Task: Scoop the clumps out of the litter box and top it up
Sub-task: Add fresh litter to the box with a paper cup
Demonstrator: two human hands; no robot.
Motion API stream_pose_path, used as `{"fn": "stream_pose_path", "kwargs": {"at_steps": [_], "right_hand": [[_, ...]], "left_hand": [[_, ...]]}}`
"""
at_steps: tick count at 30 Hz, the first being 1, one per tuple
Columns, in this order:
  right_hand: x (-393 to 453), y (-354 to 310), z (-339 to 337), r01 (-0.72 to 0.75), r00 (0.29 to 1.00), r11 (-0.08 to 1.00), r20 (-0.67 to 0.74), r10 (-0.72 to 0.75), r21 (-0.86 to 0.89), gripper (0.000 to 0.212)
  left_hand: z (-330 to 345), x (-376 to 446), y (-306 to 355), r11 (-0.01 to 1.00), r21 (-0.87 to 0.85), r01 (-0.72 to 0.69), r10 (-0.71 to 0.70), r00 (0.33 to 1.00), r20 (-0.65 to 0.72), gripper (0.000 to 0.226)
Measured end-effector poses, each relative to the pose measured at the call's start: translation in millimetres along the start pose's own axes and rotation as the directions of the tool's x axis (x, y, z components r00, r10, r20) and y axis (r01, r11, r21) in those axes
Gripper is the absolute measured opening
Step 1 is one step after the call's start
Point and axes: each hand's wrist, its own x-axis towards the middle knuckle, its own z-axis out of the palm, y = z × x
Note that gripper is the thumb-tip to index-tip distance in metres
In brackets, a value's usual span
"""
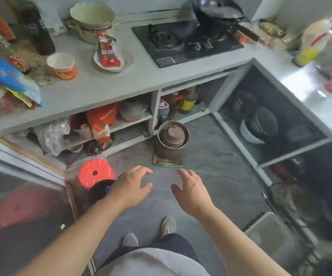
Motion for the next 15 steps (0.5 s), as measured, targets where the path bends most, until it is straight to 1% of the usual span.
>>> {"fn": "stream_pose_path", "kwargs": {"at_steps": [4,8,11,15], "right_hand": [[-42,72,-9,-0.189,0.978,0.975,-0.065,0.198,0.12,0.055],[-90,148,-14,-0.375,0.911,0.894,-0.085,0.405,0.244,0.056],[-128,202,-21,-0.476,0.846,0.822,-0.094,0.525,0.313,0.057],[-172,262,-32,-0.582,0.725,0.693,-0.115,0.679,0.426,0.056]], "left_hand": [[42,22,58,0.991,0.05,-0.123,0.114,0.981,0.155,0.035],[97,43,126,0.959,0.088,-0.268,0.232,0.927,0.294,0.035],[141,48,183,0.924,0.105,-0.369,0.302,0.869,0.393,0.036],[194,52,245,0.862,0.06,-0.504,0.405,0.754,0.517,0.038]]}}
